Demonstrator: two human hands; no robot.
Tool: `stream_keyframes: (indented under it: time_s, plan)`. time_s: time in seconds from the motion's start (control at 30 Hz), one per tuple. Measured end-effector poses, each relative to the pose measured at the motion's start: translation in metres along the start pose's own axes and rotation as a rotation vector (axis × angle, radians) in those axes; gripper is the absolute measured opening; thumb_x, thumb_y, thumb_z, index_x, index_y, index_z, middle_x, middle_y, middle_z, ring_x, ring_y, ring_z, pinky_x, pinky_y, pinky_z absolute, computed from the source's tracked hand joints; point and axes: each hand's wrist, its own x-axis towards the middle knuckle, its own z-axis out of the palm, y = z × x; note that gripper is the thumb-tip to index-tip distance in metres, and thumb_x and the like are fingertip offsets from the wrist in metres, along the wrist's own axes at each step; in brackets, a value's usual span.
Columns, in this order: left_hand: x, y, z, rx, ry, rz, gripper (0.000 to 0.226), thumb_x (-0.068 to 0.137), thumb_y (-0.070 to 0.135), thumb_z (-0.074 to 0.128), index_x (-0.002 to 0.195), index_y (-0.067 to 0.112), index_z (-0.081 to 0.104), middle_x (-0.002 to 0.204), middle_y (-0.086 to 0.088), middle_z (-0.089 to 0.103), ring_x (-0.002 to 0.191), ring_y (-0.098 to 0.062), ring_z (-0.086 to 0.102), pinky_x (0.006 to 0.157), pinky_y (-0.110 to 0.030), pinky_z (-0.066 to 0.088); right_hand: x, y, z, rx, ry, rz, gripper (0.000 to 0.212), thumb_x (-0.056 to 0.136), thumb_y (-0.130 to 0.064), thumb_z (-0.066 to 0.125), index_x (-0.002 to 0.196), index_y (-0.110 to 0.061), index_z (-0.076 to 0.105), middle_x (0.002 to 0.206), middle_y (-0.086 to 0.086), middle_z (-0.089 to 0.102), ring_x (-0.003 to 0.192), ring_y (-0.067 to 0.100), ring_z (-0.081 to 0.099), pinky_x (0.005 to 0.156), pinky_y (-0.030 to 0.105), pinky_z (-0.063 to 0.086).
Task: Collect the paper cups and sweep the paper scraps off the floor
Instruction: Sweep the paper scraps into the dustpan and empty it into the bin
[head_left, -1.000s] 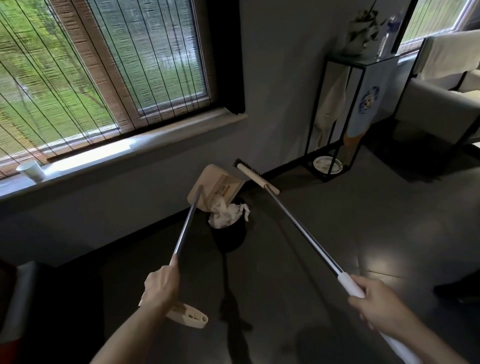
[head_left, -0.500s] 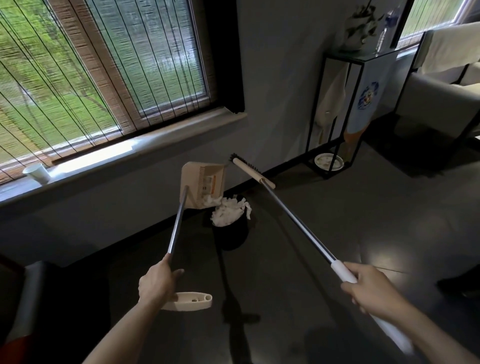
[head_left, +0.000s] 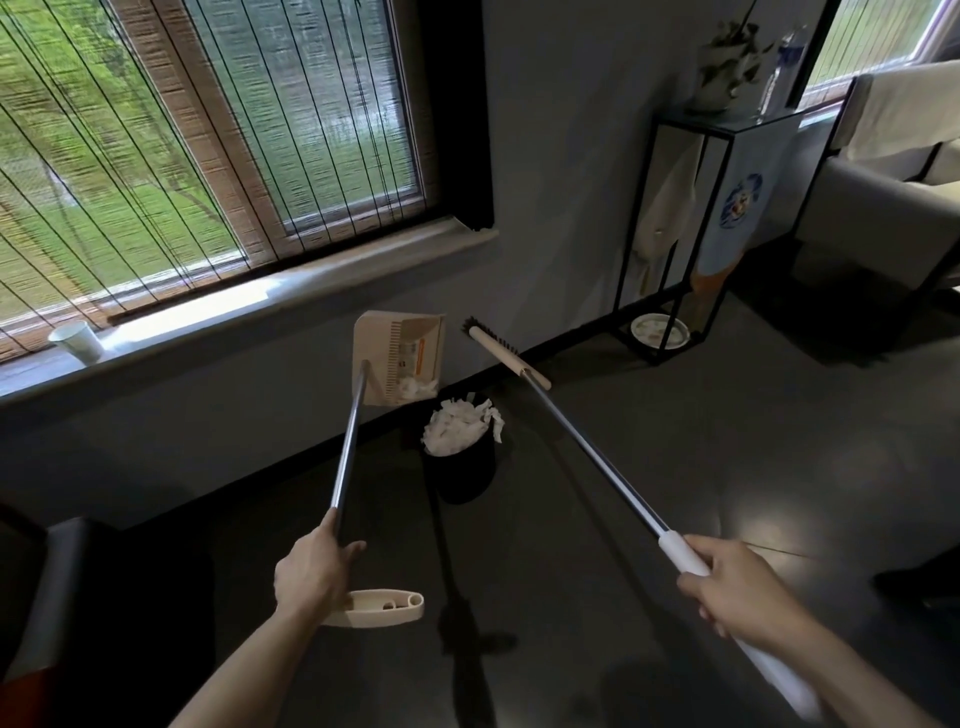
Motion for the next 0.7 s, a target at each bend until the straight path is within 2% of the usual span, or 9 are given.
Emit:
stream_keyframes:
  time_s: [0.13, 0.23, 0.37, 0.47, 0.53, 0.63, 0.7]
  plan:
    - [-0.001, 0.0, 0.001, -0.044, -0.029, -0.02, 0.058, 0.09, 0.04, 0.06, 0.142, 0.033, 0.035, 0.097, 0.002, 0.06, 0.084, -0.021, 0.063, 0.065, -0.034, 0.053, 0.002, -0.004, -0.003, -0.01, -0.006, -0.002, 0.022, 0.077, -0.003, 0.056, 0.093, -0.014, 0.067, 0.042, -0.003, 0.05, 0.036, 0.01, 0.049, 0.039, 0.023, 0.041]
    - [-0.003, 0.0, -0.003, -0.055, -0.032, -0.035, 0.06, 0.089, 0.042, 0.061, 0.143, 0.034, 0.035, 0.108, 0.0, 0.062, 0.09, -0.022, 0.063, 0.067, -0.034, 0.052, 0.001, -0.01, -0.007, -0.022, -0.012, -0.004, 0.022, 0.077, -0.003, 0.056, 0.093, -0.012, 0.067, 0.04, -0.002, 0.05, 0.033, 0.012, 0.047, 0.039, 0.022, 0.04]
    - [-0.014, -0.008, -0.022, -0.028, -0.024, -0.04, 0.064, 0.087, 0.045, 0.062, 0.143, 0.031, 0.036, 0.108, 0.0, 0.063, 0.083, -0.015, 0.062, 0.059, -0.028, 0.048, -0.002, -0.025, -0.013, 0.03, -0.04, -0.004, 0.019, 0.078, 0.002, 0.055, 0.089, -0.006, 0.068, 0.04, -0.001, 0.05, 0.033, 0.013, 0.044, 0.037, 0.019, 0.036]
    - [-0.024, -0.022, -0.041, -0.004, -0.017, -0.054, 0.067, 0.084, 0.051, 0.063, 0.142, 0.028, 0.039, 0.11, 0.001, 0.065, 0.086, -0.013, 0.061, 0.059, -0.027, 0.047, -0.01, -0.038, -0.017, 0.088, -0.078, -0.014, 0.012, 0.079, 0.005, 0.055, 0.079, 0.0, 0.066, 0.044, 0.001, 0.052, 0.035, 0.011, 0.046, 0.037, 0.019, 0.036]
    - [-0.03, -0.031, -0.055, -0.026, -0.048, -0.081, 0.068, 0.081, 0.054, 0.065, 0.14, 0.027, 0.044, 0.104, 0.002, 0.066, 0.08, -0.009, 0.059, 0.059, -0.025, 0.047, -0.017, -0.046, -0.022, 0.122, -0.115, -0.01, 0.011, 0.08, 0.004, 0.055, 0.078, 0.002, 0.066, 0.049, 0.005, 0.055, 0.038, 0.012, 0.047, 0.038, 0.019, 0.037]
    - [-0.042, -0.041, -0.076, -0.128, -0.101, -0.137, 0.061, 0.079, 0.05, 0.07, 0.131, 0.02, 0.056, 0.095, 0.0, 0.068, 0.075, -0.011, 0.058, 0.059, -0.025, 0.042, -0.027, -0.056, -0.033, 0.162, -0.196, 0.019, 0.011, 0.081, 0.005, 0.056, 0.085, 0.004, 0.066, 0.054, 0.009, 0.056, 0.039, 0.013, 0.048, 0.038, 0.019, 0.038]
    - [-0.049, -0.048, -0.086, -0.191, -0.109, -0.175, 0.055, 0.08, 0.046, 0.071, 0.123, 0.013, 0.063, 0.099, -0.005, 0.069, 0.078, -0.012, 0.057, 0.064, -0.026, 0.041, -0.034, -0.067, -0.041, 0.205, -0.255, 0.042, 0.016, 0.083, 0.008, 0.054, 0.096, 0.0, 0.061, 0.06, 0.013, 0.056, 0.04, 0.013, 0.048, 0.037, 0.019, 0.038]
